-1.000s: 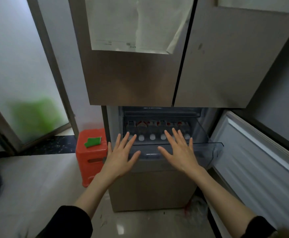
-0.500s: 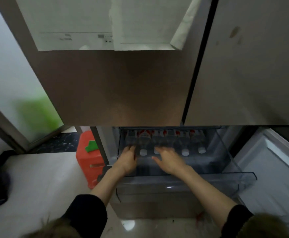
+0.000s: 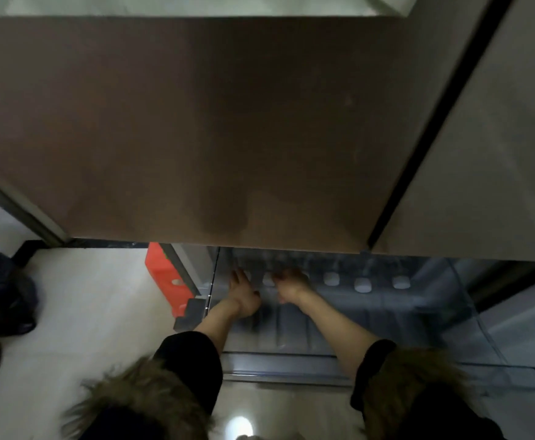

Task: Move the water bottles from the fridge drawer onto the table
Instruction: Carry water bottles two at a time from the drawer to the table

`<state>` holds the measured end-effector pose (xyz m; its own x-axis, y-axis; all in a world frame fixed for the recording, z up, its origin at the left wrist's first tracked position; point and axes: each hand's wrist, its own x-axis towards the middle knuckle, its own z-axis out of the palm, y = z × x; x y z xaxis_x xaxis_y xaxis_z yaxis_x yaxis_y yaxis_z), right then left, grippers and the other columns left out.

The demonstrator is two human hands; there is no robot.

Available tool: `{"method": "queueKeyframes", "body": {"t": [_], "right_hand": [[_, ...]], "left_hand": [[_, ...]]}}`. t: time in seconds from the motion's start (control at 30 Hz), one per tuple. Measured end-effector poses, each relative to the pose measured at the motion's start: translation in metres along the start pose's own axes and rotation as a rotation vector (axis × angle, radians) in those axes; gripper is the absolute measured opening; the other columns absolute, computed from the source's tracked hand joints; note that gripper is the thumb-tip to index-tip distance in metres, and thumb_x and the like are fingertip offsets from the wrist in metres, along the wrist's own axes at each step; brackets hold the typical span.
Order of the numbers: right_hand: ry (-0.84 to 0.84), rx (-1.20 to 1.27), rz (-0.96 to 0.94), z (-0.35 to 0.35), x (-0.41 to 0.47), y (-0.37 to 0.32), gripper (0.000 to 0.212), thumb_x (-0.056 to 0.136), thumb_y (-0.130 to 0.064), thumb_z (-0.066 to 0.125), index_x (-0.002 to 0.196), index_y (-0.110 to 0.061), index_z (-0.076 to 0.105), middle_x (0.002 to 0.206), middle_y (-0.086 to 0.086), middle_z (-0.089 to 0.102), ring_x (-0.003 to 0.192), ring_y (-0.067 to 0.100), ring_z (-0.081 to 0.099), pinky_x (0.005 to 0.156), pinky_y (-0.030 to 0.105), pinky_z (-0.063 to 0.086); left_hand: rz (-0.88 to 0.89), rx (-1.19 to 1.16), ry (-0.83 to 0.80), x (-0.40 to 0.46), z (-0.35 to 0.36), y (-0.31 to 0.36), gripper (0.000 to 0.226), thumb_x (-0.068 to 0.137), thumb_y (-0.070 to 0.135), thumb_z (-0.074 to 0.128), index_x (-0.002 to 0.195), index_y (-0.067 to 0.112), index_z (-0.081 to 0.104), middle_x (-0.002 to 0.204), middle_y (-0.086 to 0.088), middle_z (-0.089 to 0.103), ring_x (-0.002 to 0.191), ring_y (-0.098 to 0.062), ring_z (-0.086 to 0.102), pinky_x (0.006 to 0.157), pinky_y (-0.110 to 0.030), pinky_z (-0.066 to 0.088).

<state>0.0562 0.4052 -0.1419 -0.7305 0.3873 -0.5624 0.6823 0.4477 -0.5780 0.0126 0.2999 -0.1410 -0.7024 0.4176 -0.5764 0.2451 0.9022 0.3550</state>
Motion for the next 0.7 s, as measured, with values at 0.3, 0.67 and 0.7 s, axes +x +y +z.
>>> {"method": "queueKeyframes", "body": {"t": [0.3,0.67,0.7], "right_hand": [[0.005,0.058,0.058,0.011,0.015,-0.006,0.033,0.098,-0.027,0.040,0.092,-0.002,0.062,0.097,0.020,0.069,0.065,0.022,0.062,0.061,0.027,0.048],[-0.193,0.049,0.203,-0.002,-0.009,0.016,0.024,0.091,-0.027,0.057,0.075,-0.011,0.048,0.067,0.009,0.059,0.048,0.012,0.050,0.046,0.021,0.041],[-0.199,0.044,0.211,-0.001,-0.008,0.015,0.024,0.091,-0.027,0.057,0.076,-0.010,0.049,0.067,0.010,0.060,0.047,0.012,0.050,0.047,0.021,0.042]], "left_hand": [[-0.054,-0.053,-0.002,0.009,-0.001,0.002,0.070,0.095,0.011,0.039,0.139,-0.013,-0.010,0.152,-0.027,-0.005,0.143,-0.035,0.002,0.114,-0.030,0.009],[-0.063,-0.418,-0.058,-0.002,0.000,-0.017,0.022,0.094,0.008,0.039,0.110,0.002,0.053,0.103,-0.015,0.058,0.095,-0.026,0.058,0.070,-0.026,0.047],[-0.091,-0.492,-0.065,0.001,0.001,-0.016,0.018,0.093,0.007,0.042,0.106,0.003,0.054,0.095,-0.014,0.058,0.086,-0.024,0.058,0.063,-0.024,0.046]]}}
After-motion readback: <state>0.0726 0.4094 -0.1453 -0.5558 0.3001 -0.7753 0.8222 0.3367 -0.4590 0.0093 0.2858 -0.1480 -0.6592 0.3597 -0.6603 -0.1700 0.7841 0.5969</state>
